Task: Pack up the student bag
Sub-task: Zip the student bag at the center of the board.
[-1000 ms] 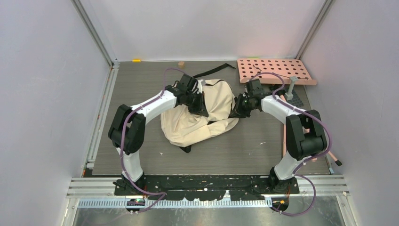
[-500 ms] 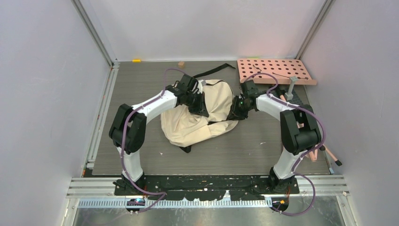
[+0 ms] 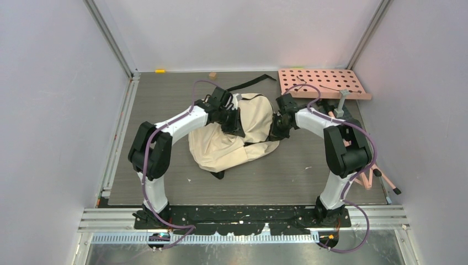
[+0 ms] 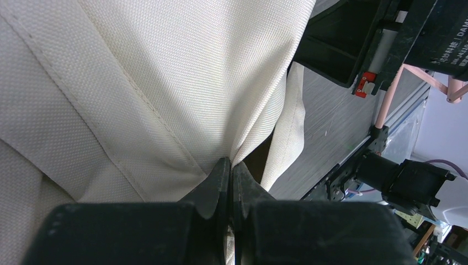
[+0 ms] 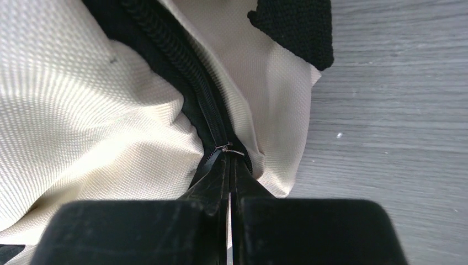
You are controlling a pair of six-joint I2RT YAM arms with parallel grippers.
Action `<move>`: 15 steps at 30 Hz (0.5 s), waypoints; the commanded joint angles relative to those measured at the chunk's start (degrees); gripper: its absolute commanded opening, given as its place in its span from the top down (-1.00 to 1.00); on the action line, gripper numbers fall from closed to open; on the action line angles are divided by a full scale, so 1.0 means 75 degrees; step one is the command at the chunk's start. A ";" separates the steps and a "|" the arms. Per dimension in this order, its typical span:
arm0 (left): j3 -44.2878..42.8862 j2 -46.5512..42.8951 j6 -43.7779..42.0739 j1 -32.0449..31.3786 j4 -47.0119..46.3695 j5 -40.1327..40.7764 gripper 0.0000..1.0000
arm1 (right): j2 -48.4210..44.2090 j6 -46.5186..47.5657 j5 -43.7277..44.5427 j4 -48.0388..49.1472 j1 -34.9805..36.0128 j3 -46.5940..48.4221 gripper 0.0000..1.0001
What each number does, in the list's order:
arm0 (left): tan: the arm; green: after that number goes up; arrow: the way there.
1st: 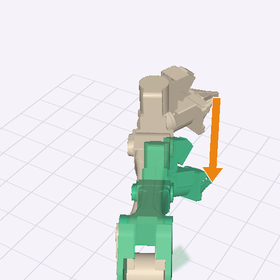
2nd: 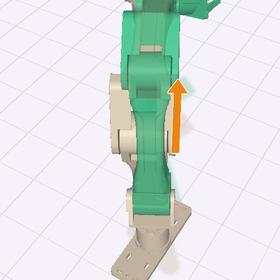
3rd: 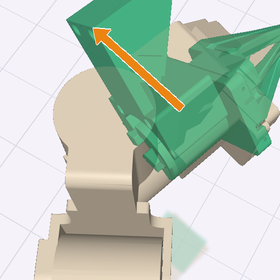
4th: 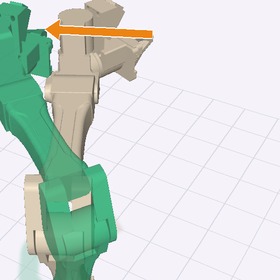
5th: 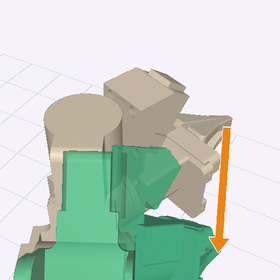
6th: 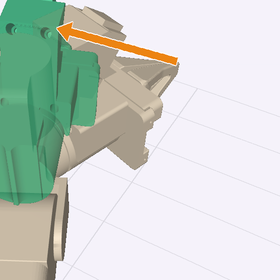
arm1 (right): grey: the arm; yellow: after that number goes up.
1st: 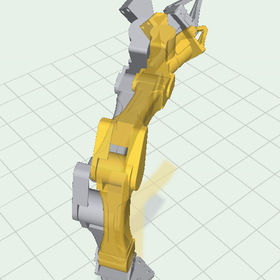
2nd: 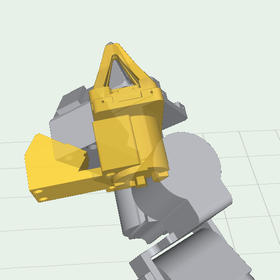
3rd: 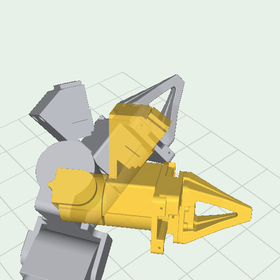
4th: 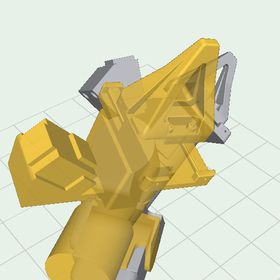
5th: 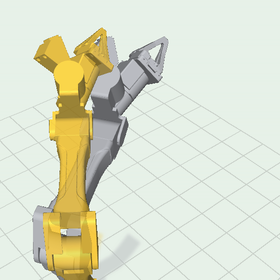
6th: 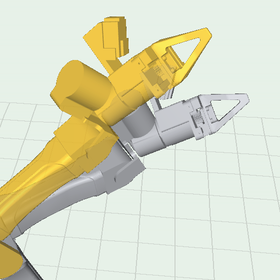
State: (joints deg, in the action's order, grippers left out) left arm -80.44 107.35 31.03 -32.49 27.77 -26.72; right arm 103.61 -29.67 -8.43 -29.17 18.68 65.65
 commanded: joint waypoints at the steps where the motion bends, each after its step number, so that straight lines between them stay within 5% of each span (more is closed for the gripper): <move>1: -0.0265 0.0045 -0.0436 0.0055 0.0481 0.0338 1.00 | -0.0351 0.0342 0.1085 -0.0714 -0.0091 0.0529 0.99; 4: -0.0533 0.0098 -0.0768 0.0055 0.0706 0.0364 0.97 | -0.0825 0.0358 0.1273 -0.1224 -0.0156 0.0801 0.99; 10: -0.1519 0.0211 -0.0798 0.0054 0.0724 0.0317 -0.08 | -0.0821 0.0519 0.0212 -0.1897 -0.0271 0.1128 0.99; 15: -0.3217 0.1294 -0.0337 0.0055 0.0804 0.0312 -0.31 | -0.0887 0.0814 -0.0544 -0.2317 -0.0320 0.1386 0.99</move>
State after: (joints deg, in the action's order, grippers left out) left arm -94.74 111.42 26.68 -32.42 33.54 -24.82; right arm 99.13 -26.33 -7.81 -42.48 16.53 72.82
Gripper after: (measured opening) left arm 0.642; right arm 0.027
